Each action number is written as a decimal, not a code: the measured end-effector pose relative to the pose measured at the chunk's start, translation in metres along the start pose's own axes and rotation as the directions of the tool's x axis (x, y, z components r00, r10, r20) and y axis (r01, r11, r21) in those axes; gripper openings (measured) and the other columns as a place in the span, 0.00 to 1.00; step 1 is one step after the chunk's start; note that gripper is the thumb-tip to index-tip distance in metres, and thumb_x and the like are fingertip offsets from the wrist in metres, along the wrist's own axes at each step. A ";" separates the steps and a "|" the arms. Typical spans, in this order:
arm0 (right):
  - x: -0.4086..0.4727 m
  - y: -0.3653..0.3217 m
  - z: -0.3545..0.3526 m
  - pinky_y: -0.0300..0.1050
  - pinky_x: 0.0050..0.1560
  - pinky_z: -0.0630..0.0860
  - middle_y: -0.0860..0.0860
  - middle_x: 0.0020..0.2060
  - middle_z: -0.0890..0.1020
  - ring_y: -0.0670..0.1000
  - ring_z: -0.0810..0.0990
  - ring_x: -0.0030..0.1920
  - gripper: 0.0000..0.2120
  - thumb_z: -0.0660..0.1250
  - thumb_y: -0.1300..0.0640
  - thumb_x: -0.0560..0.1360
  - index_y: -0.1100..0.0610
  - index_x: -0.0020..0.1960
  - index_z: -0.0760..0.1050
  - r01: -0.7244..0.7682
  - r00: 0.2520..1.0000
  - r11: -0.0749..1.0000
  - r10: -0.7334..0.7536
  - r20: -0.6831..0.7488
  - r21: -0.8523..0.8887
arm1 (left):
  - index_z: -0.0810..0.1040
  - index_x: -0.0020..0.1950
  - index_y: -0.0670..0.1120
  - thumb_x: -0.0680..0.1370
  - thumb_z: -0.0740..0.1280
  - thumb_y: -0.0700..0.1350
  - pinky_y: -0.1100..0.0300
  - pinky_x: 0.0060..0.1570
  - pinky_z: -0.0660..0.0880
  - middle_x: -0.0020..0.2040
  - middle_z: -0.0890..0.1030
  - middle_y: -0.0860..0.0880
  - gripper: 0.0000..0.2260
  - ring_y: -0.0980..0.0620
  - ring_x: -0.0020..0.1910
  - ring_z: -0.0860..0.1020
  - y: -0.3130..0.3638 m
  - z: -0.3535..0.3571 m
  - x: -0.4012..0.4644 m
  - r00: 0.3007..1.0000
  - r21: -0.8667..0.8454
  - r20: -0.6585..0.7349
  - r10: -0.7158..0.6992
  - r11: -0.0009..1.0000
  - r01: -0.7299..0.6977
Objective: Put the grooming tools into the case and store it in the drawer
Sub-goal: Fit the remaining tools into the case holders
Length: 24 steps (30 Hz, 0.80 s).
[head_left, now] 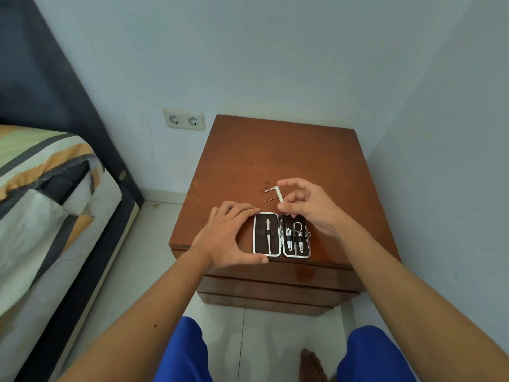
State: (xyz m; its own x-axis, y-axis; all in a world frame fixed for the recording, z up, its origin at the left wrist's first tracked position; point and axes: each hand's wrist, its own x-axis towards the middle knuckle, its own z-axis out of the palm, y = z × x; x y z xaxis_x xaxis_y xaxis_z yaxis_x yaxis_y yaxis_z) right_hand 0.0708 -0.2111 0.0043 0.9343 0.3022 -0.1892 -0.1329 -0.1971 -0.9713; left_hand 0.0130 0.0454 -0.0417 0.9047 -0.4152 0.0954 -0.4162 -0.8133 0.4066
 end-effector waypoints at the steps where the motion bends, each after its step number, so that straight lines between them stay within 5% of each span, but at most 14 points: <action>1: 0.000 -0.001 0.001 0.40 0.43 0.80 0.53 0.39 0.85 0.48 0.81 0.38 0.27 0.79 0.66 0.71 0.51 0.67 0.79 0.013 1.000 1.000 -0.013 0.009 -0.005 | 0.65 0.82 0.55 0.66 0.68 0.82 0.57 0.70 0.58 0.77 0.67 0.59 0.51 0.56 0.74 0.60 0.000 0.000 0.000 1.000 0.000 0.000 -0.001 1.000 0.001; 8: 0.005 0.005 0.006 0.50 0.50 0.83 0.55 0.39 0.86 0.55 0.84 0.39 0.18 0.78 0.65 0.74 0.56 0.61 0.81 0.047 0.999 0.994 -0.046 0.009 -0.098 | 0.66 0.81 0.54 0.65 0.69 0.81 0.53 0.71 0.62 0.76 0.69 0.59 0.51 0.55 0.73 0.62 0.000 0.001 -0.001 1.000 -0.014 -0.013 0.006 1.000 -0.006; 17: 0.006 0.020 0.016 0.40 0.49 0.78 0.49 0.39 0.88 0.42 0.80 0.38 0.14 0.80 0.58 0.73 0.50 0.56 0.82 0.122 0.987 0.928 -0.151 -0.058 -0.352 | 0.66 0.81 0.54 0.65 0.69 0.81 0.54 0.70 0.61 0.76 0.69 0.59 0.51 0.54 0.73 0.63 -0.001 0.002 0.000 1.000 -0.001 -0.015 0.013 1.000 -0.013; 24: 0.002 0.022 0.019 0.35 0.43 0.72 0.45 0.44 0.81 0.41 0.75 0.36 0.16 0.83 0.56 0.69 0.52 0.54 0.83 0.131 0.983 0.842 -0.180 -0.044 -0.523 | 0.67 0.81 0.54 0.65 0.69 0.81 0.54 0.71 0.61 0.76 0.69 0.59 0.51 0.55 0.73 0.62 0.000 0.001 0.000 1.000 -0.002 -0.018 0.015 1.000 -0.015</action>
State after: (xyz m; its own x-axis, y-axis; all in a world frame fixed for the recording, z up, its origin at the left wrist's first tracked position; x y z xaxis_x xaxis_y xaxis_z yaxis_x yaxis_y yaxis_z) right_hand 0.0632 -0.1970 -0.0203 0.9566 0.2915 -0.0047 0.1835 -0.6145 -0.7673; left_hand 0.0126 0.0449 -0.0424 0.9001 -0.4196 0.1177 -0.4292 -0.8066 0.4065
